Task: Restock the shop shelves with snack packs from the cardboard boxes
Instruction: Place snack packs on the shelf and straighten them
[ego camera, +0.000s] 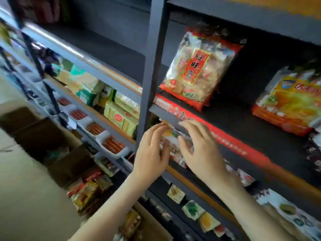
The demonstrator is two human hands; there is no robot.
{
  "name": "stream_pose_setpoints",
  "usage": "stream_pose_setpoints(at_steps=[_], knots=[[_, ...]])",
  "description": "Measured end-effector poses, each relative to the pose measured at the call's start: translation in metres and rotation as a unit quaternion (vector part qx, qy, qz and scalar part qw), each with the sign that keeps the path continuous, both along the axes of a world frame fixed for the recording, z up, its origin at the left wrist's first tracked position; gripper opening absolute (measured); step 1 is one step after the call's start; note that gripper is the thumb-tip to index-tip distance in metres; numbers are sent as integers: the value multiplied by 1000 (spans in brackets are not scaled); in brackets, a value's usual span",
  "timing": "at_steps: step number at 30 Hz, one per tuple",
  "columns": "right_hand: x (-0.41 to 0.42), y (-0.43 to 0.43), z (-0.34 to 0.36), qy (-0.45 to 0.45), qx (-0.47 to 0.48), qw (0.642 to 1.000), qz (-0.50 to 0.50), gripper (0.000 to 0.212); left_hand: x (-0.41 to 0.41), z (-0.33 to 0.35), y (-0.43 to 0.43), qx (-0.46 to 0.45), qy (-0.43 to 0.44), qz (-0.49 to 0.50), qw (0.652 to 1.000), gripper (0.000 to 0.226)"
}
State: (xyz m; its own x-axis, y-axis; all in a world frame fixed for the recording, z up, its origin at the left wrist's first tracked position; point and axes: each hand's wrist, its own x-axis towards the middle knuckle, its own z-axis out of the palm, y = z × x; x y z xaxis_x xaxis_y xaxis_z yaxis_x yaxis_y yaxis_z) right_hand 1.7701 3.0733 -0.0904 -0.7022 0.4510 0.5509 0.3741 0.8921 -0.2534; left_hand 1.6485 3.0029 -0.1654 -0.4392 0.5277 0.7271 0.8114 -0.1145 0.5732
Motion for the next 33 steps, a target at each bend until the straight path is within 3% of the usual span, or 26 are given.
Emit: stream_pose_setpoints(at_steps=[5,9,12,17,19,23,27,31,33], knots=[[-44,-55,-126,-104,-164,976,97,34,-36,-137,-107,-181,-86,108,974,37],[-65,-78,-270,-249,-228,936,99,43,-48,-278,-196,-396,-187,179,881,44],[-73,-96,-395,-382,-296,869,106,48,-29,-382,-251,-495,-214,198,818,47],[-64,-120,-602,-515,-352,777,83,60,18,-536,-288,-561,-237,190,770,43],[-54,-128,-666,-540,-363,756,63,64,36,-594,-288,-564,-254,178,765,53],[-36,-141,-754,-514,-394,762,33,69,56,-678,-276,-573,-270,177,753,76],[-31,-144,-826,-553,-359,751,41,66,62,-734,-261,-609,-186,191,747,87],[-41,-141,-864,-593,-357,722,4,92,56,-754,-262,-614,-138,233,741,90],[-42,-138,-871,-578,-360,733,-9,101,52,-751,-265,-613,-115,237,745,89]])
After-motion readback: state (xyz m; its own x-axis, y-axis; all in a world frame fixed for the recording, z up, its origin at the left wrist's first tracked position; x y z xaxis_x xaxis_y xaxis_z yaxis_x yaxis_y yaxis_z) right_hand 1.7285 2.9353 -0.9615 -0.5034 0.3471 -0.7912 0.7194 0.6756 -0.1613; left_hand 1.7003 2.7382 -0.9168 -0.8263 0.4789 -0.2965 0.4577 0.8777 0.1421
